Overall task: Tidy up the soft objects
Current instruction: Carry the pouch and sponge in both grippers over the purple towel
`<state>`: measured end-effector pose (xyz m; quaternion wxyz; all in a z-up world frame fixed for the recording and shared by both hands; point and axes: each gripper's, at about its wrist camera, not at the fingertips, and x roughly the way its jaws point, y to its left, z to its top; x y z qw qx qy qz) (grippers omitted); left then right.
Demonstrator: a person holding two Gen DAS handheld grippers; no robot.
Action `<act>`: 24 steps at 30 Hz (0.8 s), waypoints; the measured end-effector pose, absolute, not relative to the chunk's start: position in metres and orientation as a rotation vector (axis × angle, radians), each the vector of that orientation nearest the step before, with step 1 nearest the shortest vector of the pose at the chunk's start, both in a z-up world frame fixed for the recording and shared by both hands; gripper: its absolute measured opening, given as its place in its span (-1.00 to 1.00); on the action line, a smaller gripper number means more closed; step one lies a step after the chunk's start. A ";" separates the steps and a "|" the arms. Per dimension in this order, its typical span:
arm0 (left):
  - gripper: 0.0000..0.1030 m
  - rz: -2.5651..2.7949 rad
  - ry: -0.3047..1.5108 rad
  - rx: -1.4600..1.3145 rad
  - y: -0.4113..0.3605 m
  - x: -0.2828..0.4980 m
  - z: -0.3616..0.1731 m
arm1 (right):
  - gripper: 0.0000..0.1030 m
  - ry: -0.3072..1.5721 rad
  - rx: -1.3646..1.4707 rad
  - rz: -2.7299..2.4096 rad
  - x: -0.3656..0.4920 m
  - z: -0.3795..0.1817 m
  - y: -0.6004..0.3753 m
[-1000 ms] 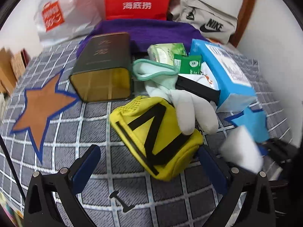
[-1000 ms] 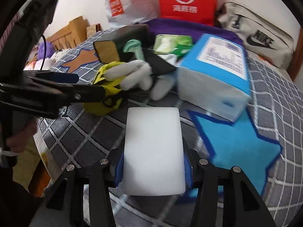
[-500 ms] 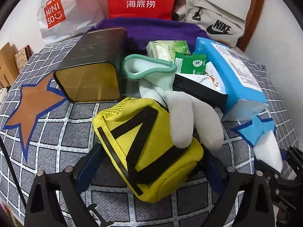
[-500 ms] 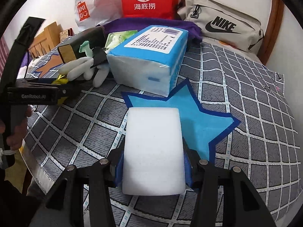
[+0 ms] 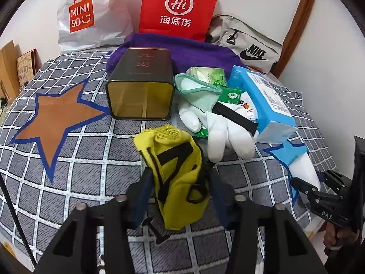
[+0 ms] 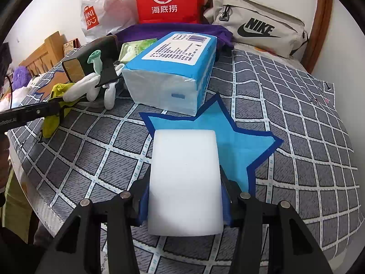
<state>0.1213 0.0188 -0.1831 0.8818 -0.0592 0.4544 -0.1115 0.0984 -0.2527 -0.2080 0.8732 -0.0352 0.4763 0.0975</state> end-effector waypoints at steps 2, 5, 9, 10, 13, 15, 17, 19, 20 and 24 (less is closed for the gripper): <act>-0.29 -0.247 0.950 -0.132 0.022 0.119 -0.182 | -0.04 0.998 -0.072 0.191 0.097 -0.206 -0.253; -0.33 -0.260 0.945 -0.121 0.024 0.114 -0.177 | -0.04 0.993 -0.070 0.181 0.094 -0.201 -0.254; -0.34 -0.237 0.942 -0.114 0.033 0.106 -0.171 | -0.04 0.988 -0.080 0.170 0.093 -0.195 -0.253; -0.34 -0.229 0.935 -0.118 0.037 0.103 -0.169 | -0.04 0.989 -0.082 0.167 0.093 -0.194 -0.253; -0.34 -0.207 0.919 -0.118 0.048 0.097 -0.160 | -0.04 0.986 -0.083 0.164 0.092 -0.191 -0.254; -0.34 -0.195 0.914 -0.129 0.054 0.097 -0.156 | -0.04 0.985 -0.080 0.163 0.093 -0.189 -0.255; -0.34 -0.183 0.908 -0.145 0.059 0.098 -0.152 | -0.04 0.977 -0.082 0.162 0.093 -0.184 -0.254; -0.34 -0.171 0.899 -0.140 0.061 0.100 -0.147 | -0.04 0.967 -0.083 0.160 0.094 -0.177 -0.255; -0.34 -0.169 0.894 -0.137 0.061 0.101 -0.145 | -0.04 0.961 -0.079 0.160 0.094 -0.173 -0.255; -0.34 -0.154 0.877 -0.127 0.063 0.107 -0.132 | -0.04 0.947 -0.071 0.140 0.100 -0.159 -0.261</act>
